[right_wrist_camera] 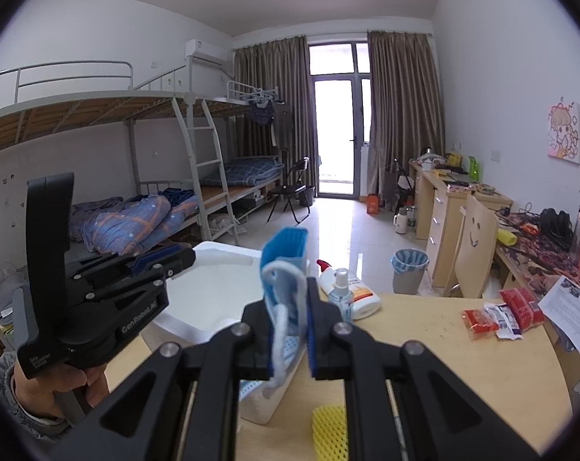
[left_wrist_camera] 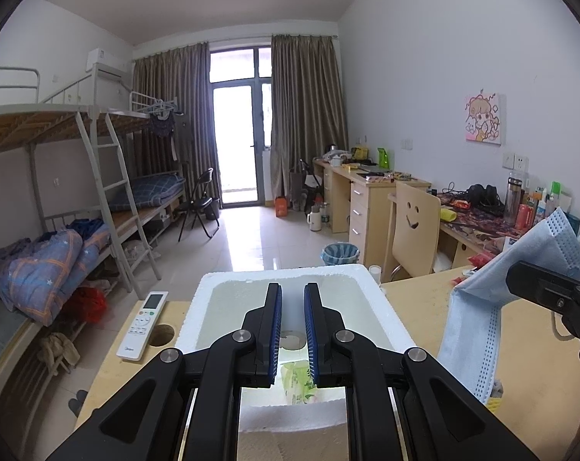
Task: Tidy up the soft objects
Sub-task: 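Lower the strip into the foam box and open the left tool, then carry the blue mask over the foam box and open the right tool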
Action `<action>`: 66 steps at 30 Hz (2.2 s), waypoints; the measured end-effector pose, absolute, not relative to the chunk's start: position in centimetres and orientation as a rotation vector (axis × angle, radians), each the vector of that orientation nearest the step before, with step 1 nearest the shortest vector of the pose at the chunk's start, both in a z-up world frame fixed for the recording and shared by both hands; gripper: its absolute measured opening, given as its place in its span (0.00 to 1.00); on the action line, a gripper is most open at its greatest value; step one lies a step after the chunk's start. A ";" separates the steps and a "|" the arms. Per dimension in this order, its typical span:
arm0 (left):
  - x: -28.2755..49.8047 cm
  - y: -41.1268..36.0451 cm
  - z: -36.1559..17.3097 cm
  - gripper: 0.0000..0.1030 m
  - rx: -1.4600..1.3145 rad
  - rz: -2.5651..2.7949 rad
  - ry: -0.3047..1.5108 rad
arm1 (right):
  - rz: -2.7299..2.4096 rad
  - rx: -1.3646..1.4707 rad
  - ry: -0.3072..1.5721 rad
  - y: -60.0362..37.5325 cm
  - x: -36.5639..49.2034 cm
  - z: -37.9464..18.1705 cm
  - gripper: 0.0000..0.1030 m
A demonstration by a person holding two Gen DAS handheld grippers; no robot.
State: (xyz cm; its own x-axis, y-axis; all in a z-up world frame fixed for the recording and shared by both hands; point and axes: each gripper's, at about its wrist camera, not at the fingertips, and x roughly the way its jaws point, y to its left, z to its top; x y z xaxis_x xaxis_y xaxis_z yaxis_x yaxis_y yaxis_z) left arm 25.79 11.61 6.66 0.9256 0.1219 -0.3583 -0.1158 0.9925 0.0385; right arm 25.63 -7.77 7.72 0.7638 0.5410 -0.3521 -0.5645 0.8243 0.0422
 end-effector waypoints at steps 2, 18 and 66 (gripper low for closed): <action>25.8 11.6 6.7 0.12 0.020 0.126 0.368 | 0.599 -0.071 0.362 -7.8 25.6 7.7 0.15; 26.3 11.2 6.4 0.13 0.038 0.127 0.374 | 0.586 -0.076 0.364 -7.6 25.3 7.8 0.15; 17.4 18.3 7.2 1.00 -0.013 0.391 0.274 | 0.670 -0.129 0.319 -2.0 26.3 9.2 0.15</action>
